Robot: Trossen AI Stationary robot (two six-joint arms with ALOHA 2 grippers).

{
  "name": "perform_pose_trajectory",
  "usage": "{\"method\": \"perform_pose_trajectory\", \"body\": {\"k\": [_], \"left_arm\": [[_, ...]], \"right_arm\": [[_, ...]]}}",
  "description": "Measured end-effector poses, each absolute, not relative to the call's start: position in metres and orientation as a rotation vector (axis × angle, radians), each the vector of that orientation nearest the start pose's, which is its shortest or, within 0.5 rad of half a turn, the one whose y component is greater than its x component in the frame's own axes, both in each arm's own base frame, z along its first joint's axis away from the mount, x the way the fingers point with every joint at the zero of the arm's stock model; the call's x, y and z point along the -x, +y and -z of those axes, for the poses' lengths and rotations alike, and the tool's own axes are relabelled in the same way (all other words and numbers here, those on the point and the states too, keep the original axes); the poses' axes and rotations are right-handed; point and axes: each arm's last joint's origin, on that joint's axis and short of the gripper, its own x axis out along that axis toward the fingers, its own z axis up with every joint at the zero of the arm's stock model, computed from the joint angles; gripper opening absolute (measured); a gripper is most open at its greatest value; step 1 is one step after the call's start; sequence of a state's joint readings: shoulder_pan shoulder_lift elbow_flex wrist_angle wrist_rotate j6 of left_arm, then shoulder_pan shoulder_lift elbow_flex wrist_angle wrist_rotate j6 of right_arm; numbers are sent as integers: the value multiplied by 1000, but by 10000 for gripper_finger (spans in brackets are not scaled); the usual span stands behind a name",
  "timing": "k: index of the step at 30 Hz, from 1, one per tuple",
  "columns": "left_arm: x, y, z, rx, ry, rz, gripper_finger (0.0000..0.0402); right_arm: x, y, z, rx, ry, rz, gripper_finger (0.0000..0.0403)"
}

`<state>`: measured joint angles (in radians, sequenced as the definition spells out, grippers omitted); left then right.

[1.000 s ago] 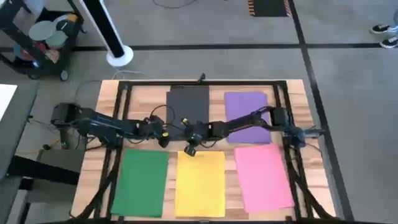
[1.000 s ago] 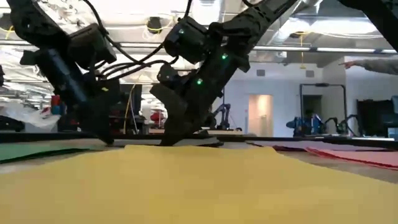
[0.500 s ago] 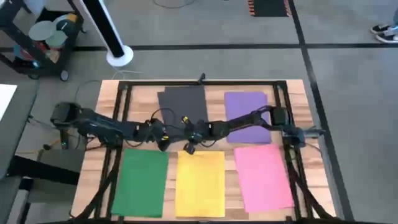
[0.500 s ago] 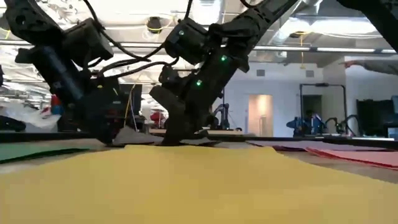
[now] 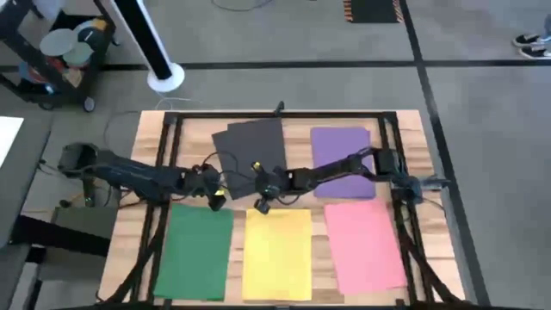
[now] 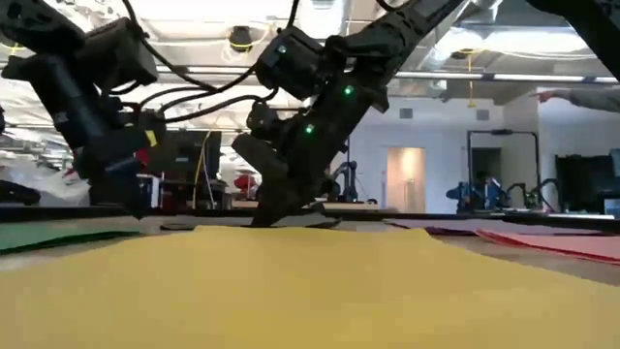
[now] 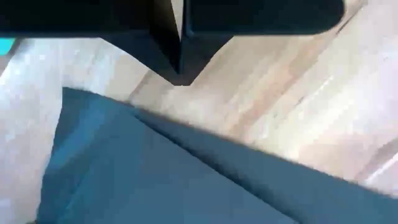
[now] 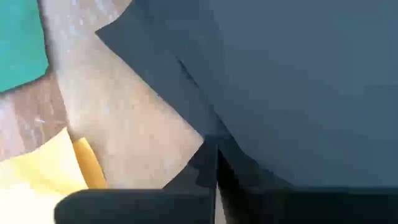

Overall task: Organize paper
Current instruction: Put the black paper on top of the other back paper in the top center of the table

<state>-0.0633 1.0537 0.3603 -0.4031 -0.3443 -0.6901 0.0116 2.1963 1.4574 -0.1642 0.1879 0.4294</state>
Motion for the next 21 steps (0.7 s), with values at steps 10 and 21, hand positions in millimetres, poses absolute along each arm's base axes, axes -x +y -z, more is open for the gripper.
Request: {"method": "perform_pose_trajectory", "body": {"k": [10, 21], "left_arm": [[-152, -12, -143, 351, 924, -589, 0], [-153, 12, -136, 411, 779, -994, 0]], "right_arm": [[-460, -11, -125, -335, 782, 358, 0], [-449, -14, -151, -234, 772, 525, 0]]}}
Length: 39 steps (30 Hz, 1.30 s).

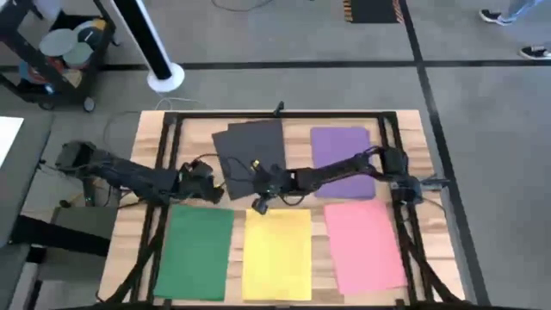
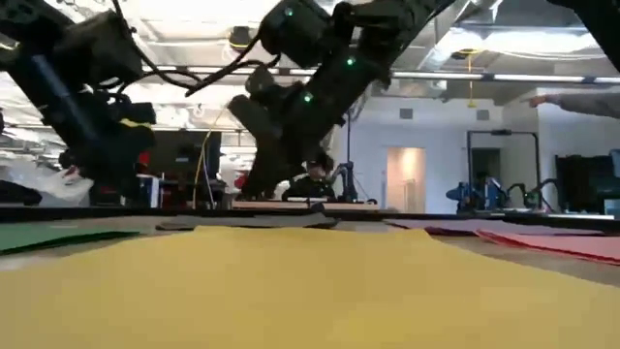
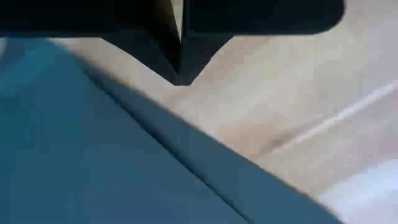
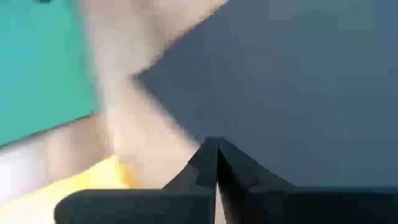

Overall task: Organize paper
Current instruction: Put the black paper on top of the other back paper in the top center of the table

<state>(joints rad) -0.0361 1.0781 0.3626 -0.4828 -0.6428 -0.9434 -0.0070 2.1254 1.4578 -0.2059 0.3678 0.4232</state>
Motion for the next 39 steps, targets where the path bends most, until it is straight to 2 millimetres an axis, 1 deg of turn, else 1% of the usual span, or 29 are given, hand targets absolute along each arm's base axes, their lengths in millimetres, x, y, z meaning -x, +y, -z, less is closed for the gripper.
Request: {"method": "perform_pose_trajectory", "body": {"k": [2, 6, 8, 12, 17, 19, 22, 25, 31, 35, 37, 39], "left_arm": [[-154, 22, -133, 426, 785, -1054, 0], [-157, 40, -129, 440, 785, -1121, 0], [-162, 48, -128, 447, 759, -1116, 0], [-170, 64, -127, 477, 720, -1092, 0], [-172, 81, -115, 530, 757, -1103, 0], [-173, 85, -111, 531, 768, -1112, 0], [-176, 89, -107, 533, 755, -1121, 0], [-178, 92, -106, 531, 737, -1118, 0], [-177, 98, -106, 548, 723, -1111, 0], [-177, 100, -107, 535, 722, -1099, 0], [-178, 102, -108, 528, 711, -1085, 0], [-179, 104, -108, 527, 697, -1074, 0]], "right_arm": [[-445, -26, -148, -258, 784, 624, 0], [-436, -47, -142, -335, 797, 759, 0], [-431, -55, -138, -348, 797, 822, 0], [-424, -70, -135, -348, 773, 951, 0], [-416, -85, -122, -407, 758, 1021, 0], [-412, -89, -118, -424, 757, 1051, 0], [-410, -92, -117, -417, 721, 1104, 0], [-410, -92, -118, -387, 688, 1141, 0], [-407, -102, -118, -415, 673, 1182, 0], [-408, -105, -118, -436, 663, 1172, 0], [-410, -105, -118, -474, 678, 1114, 0], [-414, -106, -111, -489, 680, 1077, 0]]}}
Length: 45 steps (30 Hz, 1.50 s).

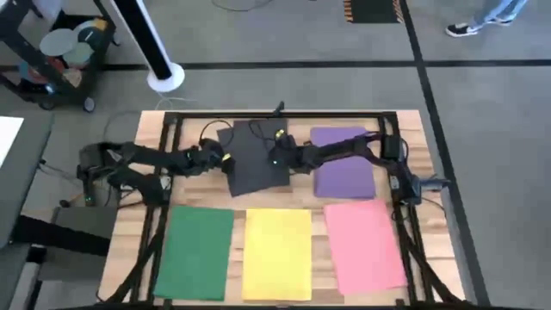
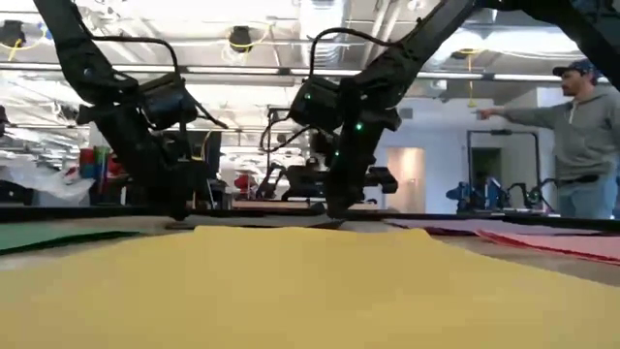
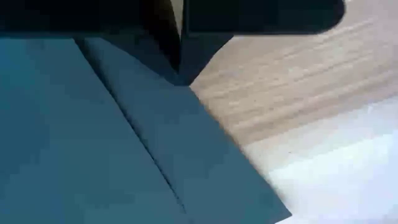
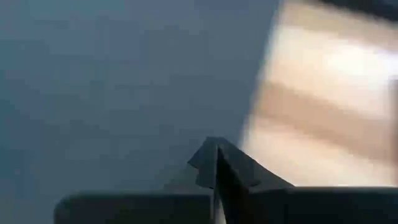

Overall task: Organize paper
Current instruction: Put the black paper on top of the other back paper in the top center of the table

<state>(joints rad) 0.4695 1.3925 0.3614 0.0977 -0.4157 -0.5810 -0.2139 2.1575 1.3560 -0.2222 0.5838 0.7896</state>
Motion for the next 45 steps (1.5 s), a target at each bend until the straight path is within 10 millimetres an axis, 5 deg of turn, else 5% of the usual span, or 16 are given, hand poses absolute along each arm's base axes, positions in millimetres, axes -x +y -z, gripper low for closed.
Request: {"method": "perform_pose_trajectory", "body": {"k": [11, 21, 31, 45], "left_arm": [[-180, 97, -110, 516, 728, -1018, 0], [-169, 85, -127, 511, 706, -1088, 0], [-158, 102, -120, 508, 745, -1214, 0], [-165, 129, -102, 537, 717, -1191, 0]], "right_arm": [[-417, -87, -121, -404, 683, 1040, 0], [-408, -94, -119, -410, 713, 1132, 0], [-405, -114, -106, -470, 687, 1197, 0], [-414, -112, -108, -483, 670, 1086, 0]]}}
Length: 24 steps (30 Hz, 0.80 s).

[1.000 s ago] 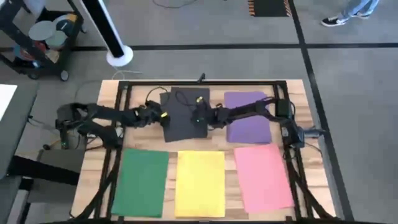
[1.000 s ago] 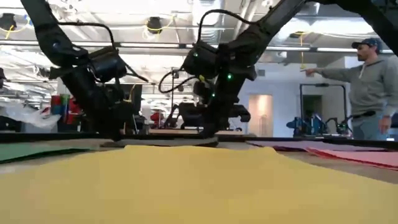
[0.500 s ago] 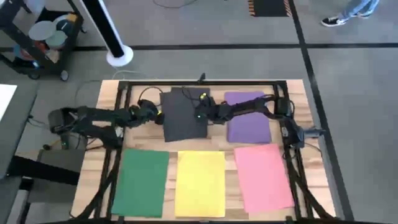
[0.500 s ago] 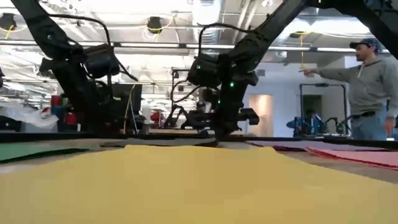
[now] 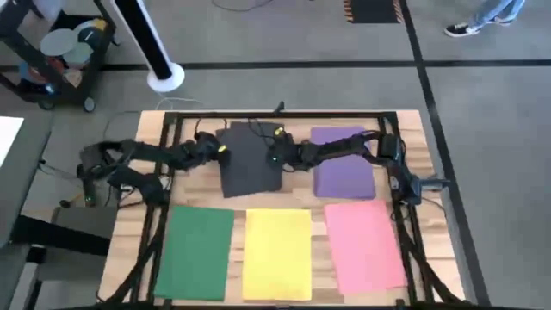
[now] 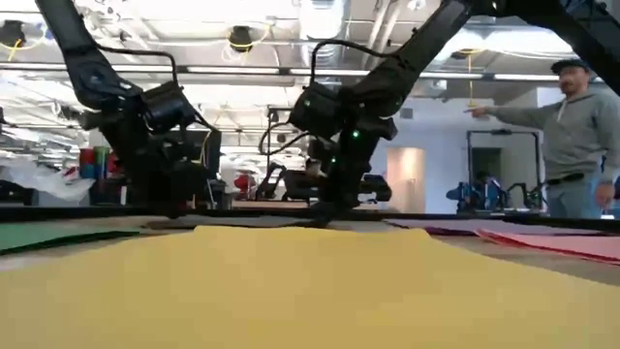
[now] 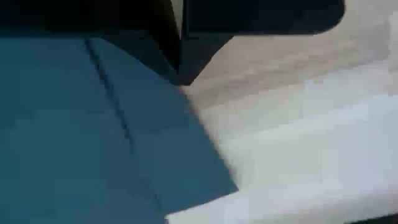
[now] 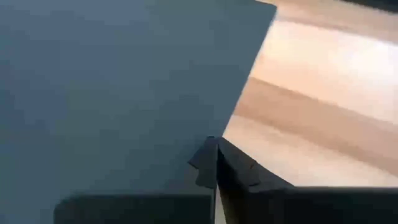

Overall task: Organize paper
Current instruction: Put the black paper on top of the other back paper in the top center of the table

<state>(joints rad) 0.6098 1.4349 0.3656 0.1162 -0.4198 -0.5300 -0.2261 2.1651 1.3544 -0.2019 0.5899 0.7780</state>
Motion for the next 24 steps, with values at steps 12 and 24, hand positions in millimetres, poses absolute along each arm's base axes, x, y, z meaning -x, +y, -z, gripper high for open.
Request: {"method": "perform_pose_trajectory", "body": {"k": [12, 24], "left_arm": [[-163, 128, -108, 511, 729, -1148, 0], [-164, 128, -108, 511, 726, -1136, 0]], "right_arm": [[-405, -112, -103, -495, 643, 1253, 0], [-407, -136, -103, -585, 516, 1277, 0]]}}
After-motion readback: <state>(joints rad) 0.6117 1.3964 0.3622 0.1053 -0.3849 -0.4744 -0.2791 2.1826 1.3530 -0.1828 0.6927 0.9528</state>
